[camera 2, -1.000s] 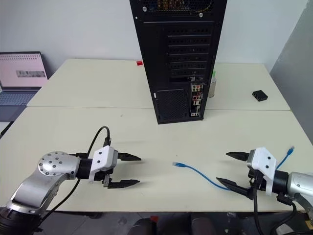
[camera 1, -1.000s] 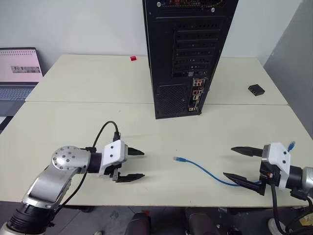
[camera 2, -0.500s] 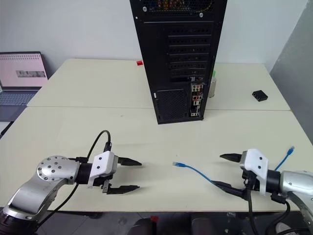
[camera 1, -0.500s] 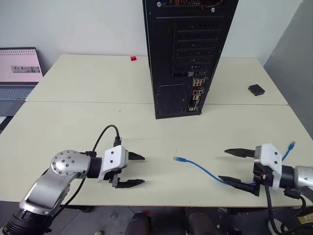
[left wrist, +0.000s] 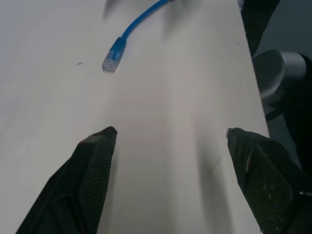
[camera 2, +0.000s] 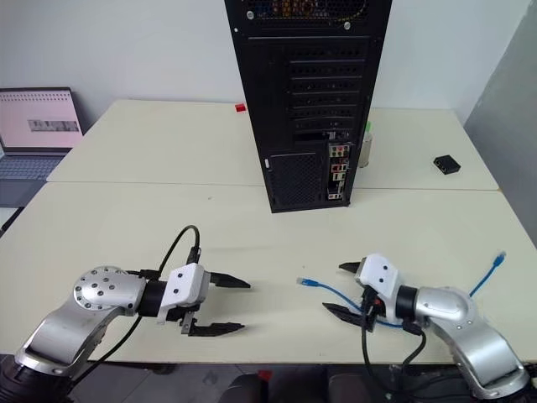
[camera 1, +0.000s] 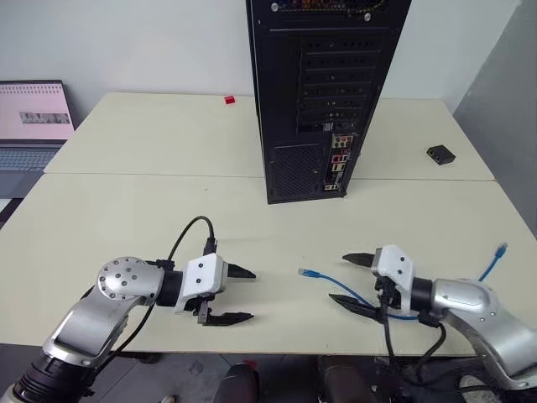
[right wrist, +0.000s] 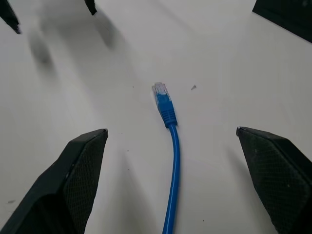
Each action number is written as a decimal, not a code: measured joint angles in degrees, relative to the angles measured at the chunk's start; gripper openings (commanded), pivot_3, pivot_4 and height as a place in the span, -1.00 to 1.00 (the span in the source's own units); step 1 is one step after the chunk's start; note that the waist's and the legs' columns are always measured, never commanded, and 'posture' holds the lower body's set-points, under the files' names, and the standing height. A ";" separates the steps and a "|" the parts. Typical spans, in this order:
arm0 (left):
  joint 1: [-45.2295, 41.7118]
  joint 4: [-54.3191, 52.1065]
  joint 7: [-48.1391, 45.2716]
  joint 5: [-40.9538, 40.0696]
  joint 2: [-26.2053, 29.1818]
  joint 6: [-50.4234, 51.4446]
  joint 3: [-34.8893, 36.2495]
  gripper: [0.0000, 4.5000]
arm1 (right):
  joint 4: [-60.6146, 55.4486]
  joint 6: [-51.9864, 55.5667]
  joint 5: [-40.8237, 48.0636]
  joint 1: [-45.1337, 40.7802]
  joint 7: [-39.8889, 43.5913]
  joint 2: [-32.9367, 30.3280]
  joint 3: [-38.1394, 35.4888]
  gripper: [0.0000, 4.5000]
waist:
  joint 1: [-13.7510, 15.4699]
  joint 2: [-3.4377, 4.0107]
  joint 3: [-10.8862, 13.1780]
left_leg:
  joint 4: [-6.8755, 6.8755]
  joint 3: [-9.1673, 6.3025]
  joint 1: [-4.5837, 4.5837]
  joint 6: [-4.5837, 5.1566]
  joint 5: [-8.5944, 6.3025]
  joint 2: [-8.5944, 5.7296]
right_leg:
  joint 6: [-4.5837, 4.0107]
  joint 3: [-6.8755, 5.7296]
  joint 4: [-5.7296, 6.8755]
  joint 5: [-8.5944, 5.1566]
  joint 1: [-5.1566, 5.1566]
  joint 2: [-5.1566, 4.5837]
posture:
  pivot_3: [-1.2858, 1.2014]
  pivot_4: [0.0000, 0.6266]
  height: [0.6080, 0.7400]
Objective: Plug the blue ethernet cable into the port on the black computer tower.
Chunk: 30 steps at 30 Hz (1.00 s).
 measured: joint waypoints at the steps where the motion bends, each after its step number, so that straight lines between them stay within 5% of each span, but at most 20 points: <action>1: 0.10 0.00 0.12 0.08 0.00 -0.10 0.00 0.71 | 0.95 -0.43 -0.60 -0.51 -0.10 0.65 0.60 0.99 | -0.01 0.00 0.00 | 0.00 0.00 0.00 0.00 0.00 0.00 | 0.00 0.00 0.01 0.00 -0.02 0.00 | 0.03 -0.52 1.00; 6: 0.52 0.01 1.06 0.38 -0.07 -0.92 0.01 0.71 | 4.33 -1.29 -2.14 -3.00 -0.57 3.56 2.28 0.99 | 0.00 0.00 0.00 | 0.00 -0.01 -0.01 0.00 0.00 0.00 | -0.01 -0.01 0.01 0.00 -0.02 -0.01 | 0.03 -0.52 1.00; 9: 0.70 0.02 1.17 0.43 -0.14 -1.17 -0.01 0.71 | 6.79 -2.02 -3.56 -4.25 -0.73 5.60 3.65 0.81 | -0.01 0.00 0.00 | 0.00 -0.01 -0.01 0.00 0.00 0.00 | -0.01 -0.01 0.01 0.00 -0.02 0.00 | 0.03 -0.52 1.00; 25: -1.85 2.77 2.05 0.52 -2.93 -1.86 -1.29 0.71 | 10.57 -9.06 -10.82 -6.25 0.64 5.59 7.84 -0.88 | 0.00 0.00 -0.01 | 0.01 -0.02 0.01 0.00 0.00 0.00 | -0.02 -0.03 0.03 0.01 -0.01 0.00 | 0.03 -0.52 1.00; 30: -5.93 6.41 2.23 0.86 -6.51 -2.20 -3.29 0.71 | 10.67 -8.53 -11.21 -7.68 1.39 5.45 8.27 -0.96 | 0.00 0.01 -0.01 | 0.04 -0.03 0.00 0.00 0.00 -0.02 | -0.02 -0.03 0.04 0.01 0.00 -0.01 | 0.03 -0.52 1.00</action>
